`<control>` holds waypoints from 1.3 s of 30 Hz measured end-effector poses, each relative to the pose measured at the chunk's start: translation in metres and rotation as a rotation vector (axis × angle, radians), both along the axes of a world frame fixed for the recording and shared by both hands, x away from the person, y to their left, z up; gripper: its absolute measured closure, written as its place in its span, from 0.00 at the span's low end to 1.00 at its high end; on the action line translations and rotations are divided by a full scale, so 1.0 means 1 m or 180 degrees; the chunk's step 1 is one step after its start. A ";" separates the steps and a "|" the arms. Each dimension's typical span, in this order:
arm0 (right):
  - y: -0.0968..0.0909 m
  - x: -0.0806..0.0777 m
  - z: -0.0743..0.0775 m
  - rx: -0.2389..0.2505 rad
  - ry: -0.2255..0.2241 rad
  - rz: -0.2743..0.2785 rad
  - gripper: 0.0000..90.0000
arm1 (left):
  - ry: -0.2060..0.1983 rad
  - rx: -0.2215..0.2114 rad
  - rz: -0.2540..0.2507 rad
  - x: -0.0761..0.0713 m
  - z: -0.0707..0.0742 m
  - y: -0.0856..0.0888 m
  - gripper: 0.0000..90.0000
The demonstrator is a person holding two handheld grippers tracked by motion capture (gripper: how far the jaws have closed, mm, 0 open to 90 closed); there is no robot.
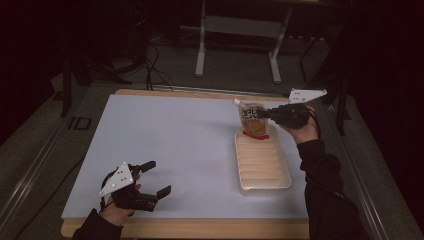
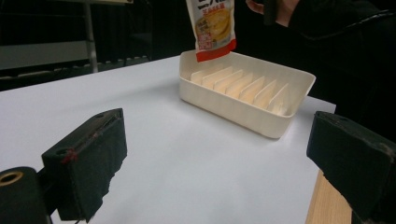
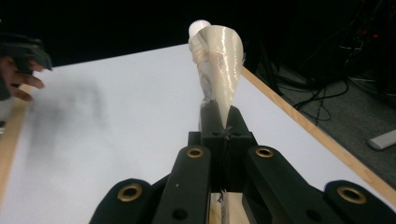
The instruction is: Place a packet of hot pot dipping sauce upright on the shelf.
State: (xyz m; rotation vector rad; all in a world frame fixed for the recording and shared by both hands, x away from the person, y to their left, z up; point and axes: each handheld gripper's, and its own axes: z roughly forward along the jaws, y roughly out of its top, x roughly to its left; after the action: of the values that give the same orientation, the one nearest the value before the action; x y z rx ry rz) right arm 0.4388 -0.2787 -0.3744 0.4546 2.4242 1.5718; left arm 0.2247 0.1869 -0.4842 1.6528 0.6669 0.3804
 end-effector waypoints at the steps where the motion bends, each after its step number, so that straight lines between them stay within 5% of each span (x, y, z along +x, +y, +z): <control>1: 0.000 0.000 0.000 0.0000 0.0000 0.0000 1.00 | -0.0004 0.0011 -0.0010 0.000 0.000 0.000 0.06; 12: 0.009 0.024 -0.017 -0.0072 0.0071 0.0017 1.00 | -0.0005 -0.0069 -0.0040 -0.001 -0.001 0.001 0.06; 16: 0.015 0.032 -0.028 -0.0217 0.0051 -0.0029 1.00 | 0.0000 -0.0045 -0.0047 -0.001 -0.002 0.001 0.06; 23: 0.018 0.038 -0.033 -0.0146 -0.0004 -0.0044 1.00 | 0.0027 -0.0059 -0.0049 0.000 -0.003 0.001 0.06; 32: 0.014 0.042 -0.052 -0.0225 0.0238 -0.0025 0.98 | 0.0061 -0.0090 -0.0060 0.000 -0.004 0.002 0.06; 39: 0.012 0.039 -0.053 -0.0172 0.0312 -0.0070 0.89 | 0.0081 -0.0081 -0.0080 0.001 -0.006 0.001 0.06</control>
State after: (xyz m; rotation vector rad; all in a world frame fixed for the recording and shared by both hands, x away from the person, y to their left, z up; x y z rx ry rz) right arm 0.4779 -0.2666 -0.4271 0.5588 2.5179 1.5048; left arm 0.2260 0.1877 -0.4899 1.6428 0.6669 0.3322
